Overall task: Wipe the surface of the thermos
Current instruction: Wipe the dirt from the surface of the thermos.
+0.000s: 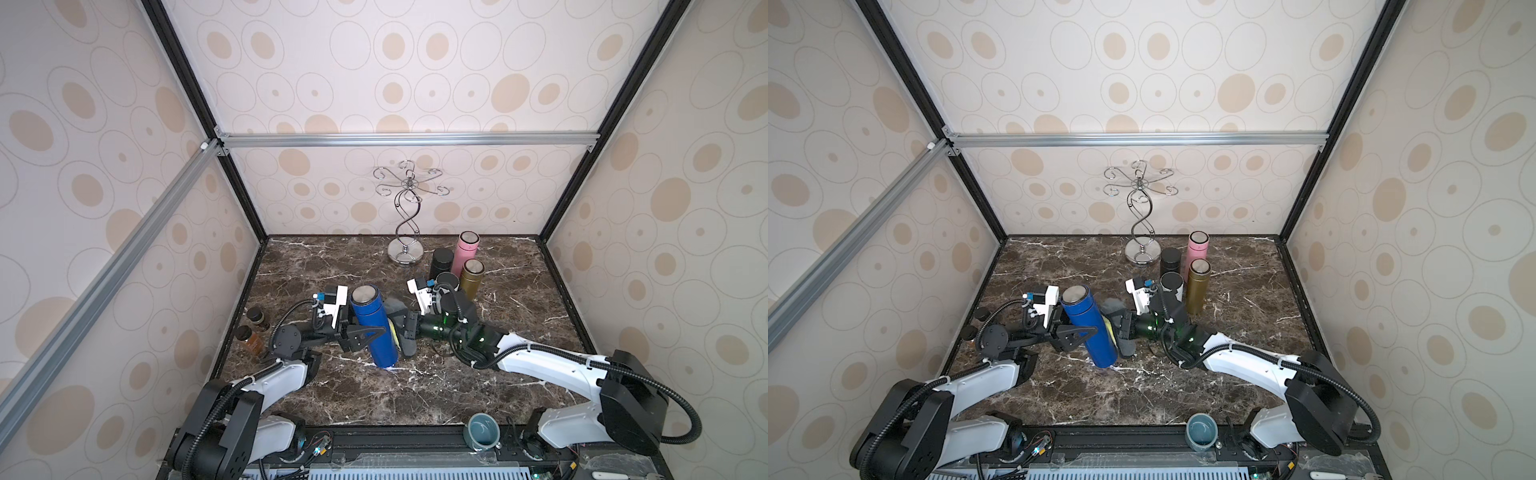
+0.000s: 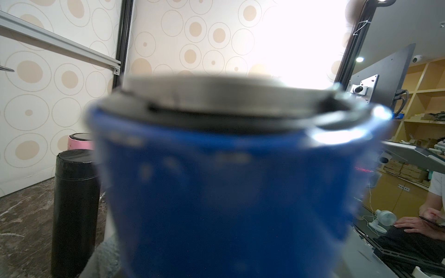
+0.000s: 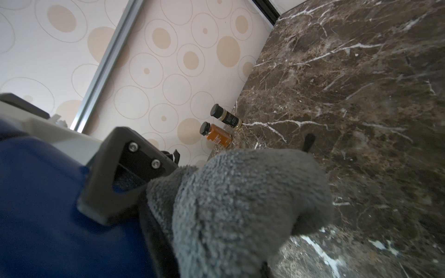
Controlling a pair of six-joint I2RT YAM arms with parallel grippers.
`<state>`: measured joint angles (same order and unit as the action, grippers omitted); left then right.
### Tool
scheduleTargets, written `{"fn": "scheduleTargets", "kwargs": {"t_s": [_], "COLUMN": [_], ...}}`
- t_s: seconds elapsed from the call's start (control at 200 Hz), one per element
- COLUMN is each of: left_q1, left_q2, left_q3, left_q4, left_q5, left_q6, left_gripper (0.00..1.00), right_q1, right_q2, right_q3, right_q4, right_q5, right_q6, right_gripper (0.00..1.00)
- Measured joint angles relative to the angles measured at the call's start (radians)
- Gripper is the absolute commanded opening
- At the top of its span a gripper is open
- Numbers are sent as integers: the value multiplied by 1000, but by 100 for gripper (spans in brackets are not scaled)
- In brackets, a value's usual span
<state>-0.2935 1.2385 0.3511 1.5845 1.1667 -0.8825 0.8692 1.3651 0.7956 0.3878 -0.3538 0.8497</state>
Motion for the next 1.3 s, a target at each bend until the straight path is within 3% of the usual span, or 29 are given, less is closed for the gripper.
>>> {"fn": "scheduleTargets", "kwargs": {"t_s": [0.255,0.56,0.85,1.031,1.301], "left_q1": [0,2,1,3,-3], "left_q2": [-1,-50,-49,-49,-52], "left_q3": [0,0,-13,-29,-32], "left_q4": [-1,-119,-212,-254,-349], "left_q5": [-28,-154,-212,-231,-243], "left_q6": [31,207,286,309,387], "left_gripper": [0,0,0,0,0], "right_q1": [22,41,48,46,80], "right_q2": [-84,-263,-126,-47,-81], "right_q3": [-25,84,322,333,327], "right_q4": [-159,-373,-388,-389,-514], "right_q5": [74,130,103,106,222], "right_q6": [-47,-145,-227,-239,-298], "right_gripper": [0,0,0,0,0]}}
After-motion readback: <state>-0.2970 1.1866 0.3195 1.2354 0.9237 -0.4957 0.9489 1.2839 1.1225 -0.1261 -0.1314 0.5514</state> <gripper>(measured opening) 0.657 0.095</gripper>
